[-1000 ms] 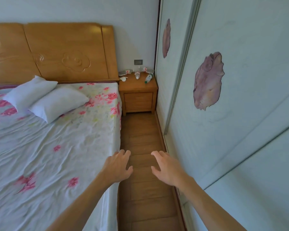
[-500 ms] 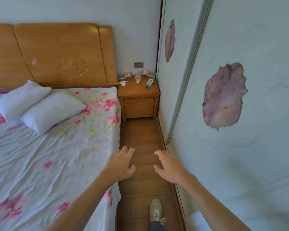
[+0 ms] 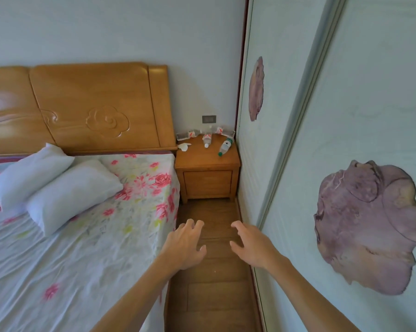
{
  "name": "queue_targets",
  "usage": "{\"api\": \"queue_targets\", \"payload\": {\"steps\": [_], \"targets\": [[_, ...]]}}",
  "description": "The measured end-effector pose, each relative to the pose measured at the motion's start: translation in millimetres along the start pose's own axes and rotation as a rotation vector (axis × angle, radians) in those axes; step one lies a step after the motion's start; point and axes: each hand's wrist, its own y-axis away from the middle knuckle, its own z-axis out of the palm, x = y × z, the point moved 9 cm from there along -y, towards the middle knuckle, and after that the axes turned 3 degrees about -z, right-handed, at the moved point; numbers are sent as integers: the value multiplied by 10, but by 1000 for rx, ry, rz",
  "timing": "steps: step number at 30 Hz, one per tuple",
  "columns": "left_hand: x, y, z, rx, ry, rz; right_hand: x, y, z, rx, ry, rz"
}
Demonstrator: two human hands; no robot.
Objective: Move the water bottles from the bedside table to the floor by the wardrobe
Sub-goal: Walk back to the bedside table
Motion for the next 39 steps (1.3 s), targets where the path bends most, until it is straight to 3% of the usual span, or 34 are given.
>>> {"api": "queue_targets", "payload": {"steps": [11, 39], "targets": [[-336, -901, -38, -24, -17, -50, 217, -924, -47, -52, -28, -22], [-1555, -3852, -258, -80, -9, 74, 796, -3848, -660, -41, -44, 146]]}}
